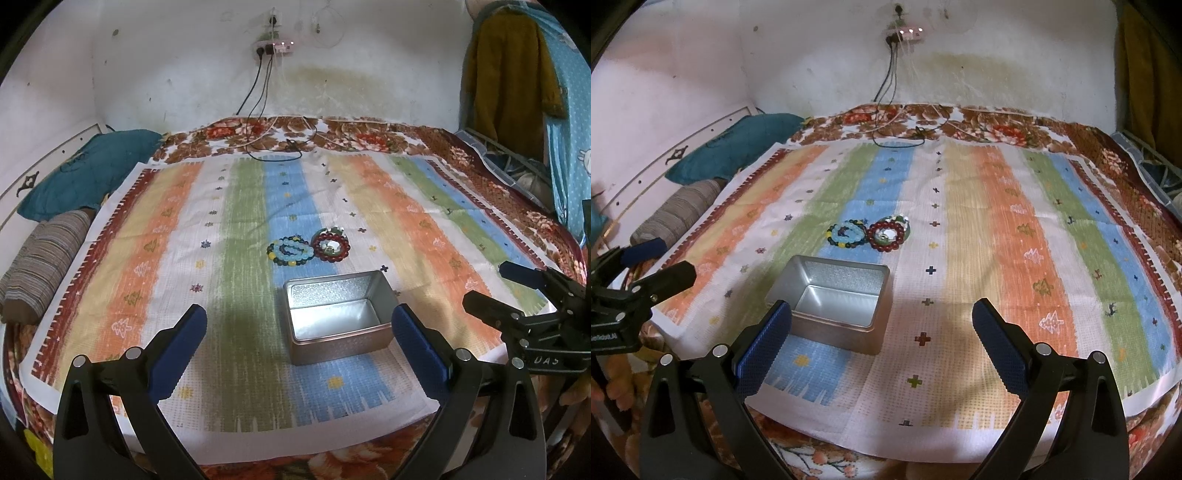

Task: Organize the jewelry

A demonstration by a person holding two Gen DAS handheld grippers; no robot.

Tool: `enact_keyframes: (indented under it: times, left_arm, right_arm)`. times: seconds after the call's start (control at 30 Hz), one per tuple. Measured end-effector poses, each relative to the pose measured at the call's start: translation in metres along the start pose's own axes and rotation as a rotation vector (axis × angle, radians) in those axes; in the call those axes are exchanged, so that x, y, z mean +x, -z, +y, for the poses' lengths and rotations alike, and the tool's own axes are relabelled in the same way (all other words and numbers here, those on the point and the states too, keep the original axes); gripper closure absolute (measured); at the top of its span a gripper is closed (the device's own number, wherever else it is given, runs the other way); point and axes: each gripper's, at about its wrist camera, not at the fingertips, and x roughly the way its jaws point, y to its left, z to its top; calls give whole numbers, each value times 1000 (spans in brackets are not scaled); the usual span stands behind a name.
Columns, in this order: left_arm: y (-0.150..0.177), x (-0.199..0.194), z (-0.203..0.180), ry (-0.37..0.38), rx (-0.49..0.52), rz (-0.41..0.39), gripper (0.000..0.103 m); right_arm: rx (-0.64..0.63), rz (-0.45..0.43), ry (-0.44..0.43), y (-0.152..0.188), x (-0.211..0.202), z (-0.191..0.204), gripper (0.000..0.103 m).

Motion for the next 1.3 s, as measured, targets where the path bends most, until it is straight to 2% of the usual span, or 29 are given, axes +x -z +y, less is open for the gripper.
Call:
enact_keyframes:
  times: [0.27,0.67,1.3]
  left_arm:
    - [-7,15,4,-28,-16,51,5]
    - [-25,26,5,-68,13,56,5]
    - [-82,109,28,-106,-85,190,6]
  right_arm:
    - [-30,37,13,-12,17,8,4]
    - [-7,45,1,-45,35,5,4]
    - [55,139,30,-84,91,-14,4]
